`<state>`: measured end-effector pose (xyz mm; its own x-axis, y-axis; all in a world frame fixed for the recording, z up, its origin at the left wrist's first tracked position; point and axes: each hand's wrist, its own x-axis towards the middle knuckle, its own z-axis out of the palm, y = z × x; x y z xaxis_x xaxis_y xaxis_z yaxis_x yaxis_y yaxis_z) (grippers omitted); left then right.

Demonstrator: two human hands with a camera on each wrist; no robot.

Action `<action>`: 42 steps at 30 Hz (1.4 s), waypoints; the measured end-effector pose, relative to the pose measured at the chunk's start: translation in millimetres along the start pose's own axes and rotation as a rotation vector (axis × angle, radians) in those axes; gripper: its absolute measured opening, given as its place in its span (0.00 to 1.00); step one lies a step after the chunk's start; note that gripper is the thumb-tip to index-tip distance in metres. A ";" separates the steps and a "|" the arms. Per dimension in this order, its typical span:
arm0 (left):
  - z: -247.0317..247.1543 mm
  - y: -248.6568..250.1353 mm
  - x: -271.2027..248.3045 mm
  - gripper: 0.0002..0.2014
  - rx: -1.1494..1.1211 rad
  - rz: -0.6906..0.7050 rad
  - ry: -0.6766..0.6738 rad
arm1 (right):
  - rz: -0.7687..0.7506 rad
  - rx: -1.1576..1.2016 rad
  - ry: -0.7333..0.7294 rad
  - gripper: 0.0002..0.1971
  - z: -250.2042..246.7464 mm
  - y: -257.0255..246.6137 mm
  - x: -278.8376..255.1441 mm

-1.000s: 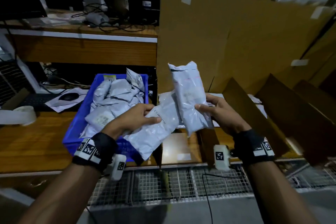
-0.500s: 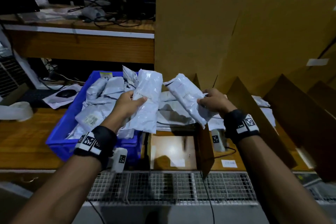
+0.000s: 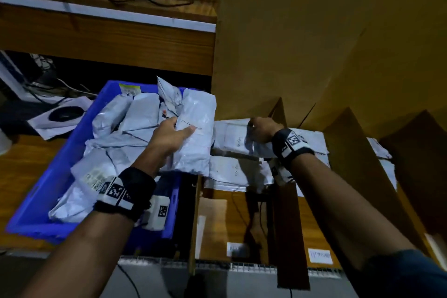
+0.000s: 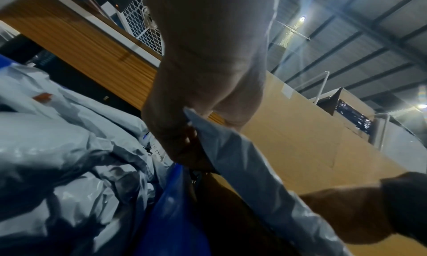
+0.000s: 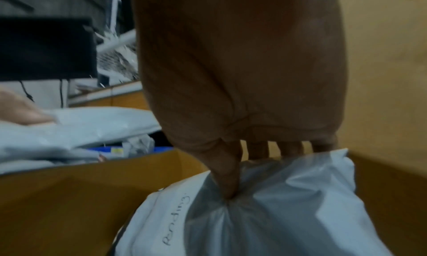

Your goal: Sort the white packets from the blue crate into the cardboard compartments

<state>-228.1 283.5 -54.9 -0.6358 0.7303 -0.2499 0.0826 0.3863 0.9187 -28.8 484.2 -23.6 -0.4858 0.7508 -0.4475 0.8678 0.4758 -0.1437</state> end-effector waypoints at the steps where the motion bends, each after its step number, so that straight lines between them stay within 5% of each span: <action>1: -0.6 -2.0 4.0 0.16 0.022 0.000 -0.003 | 0.023 -0.026 -0.015 0.22 4.2 -2.1 12.7; 5: 0.1 -12.8 19.7 0.20 0.034 -0.014 -0.002 | 0.057 -0.118 -0.045 0.21 28.4 -2.6 59.7; 9: 0.2 -13.3 30.1 0.13 0.035 -0.075 -0.010 | 0.085 -0.149 -0.054 0.20 48.7 0.1 84.1; 15: -4.7 -20.9 41.0 0.24 0.072 -0.080 -0.044 | 0.071 -0.200 0.070 0.31 69.5 -4.6 69.3; 20: -2.3 -18.3 41.3 0.17 0.078 -0.095 -0.038 | 0.015 -0.079 0.046 0.43 101.3 -16.6 53.7; 23: -1.0 -13.9 38.6 0.18 0.096 -0.091 -0.041 | -0.010 -0.077 -0.007 0.36 133.6 -13.9 56.6; 35: -1.6 -13.1 40.0 0.13 0.075 -0.066 -0.060 | -0.114 -0.150 0.301 0.29 177.7 -7.5 50.7; 42: 0.7 -19.6 49.4 0.15 0.041 -0.077 -0.056 | -0.082 -0.154 0.219 0.42 184.0 -4.5 57.4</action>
<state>-260.5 312.4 -85.5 -0.5973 0.7277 -0.3372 0.0674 0.4645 0.8830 -41.2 440.9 -211.1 -0.5791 0.7803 -0.2361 0.8067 0.5903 -0.0277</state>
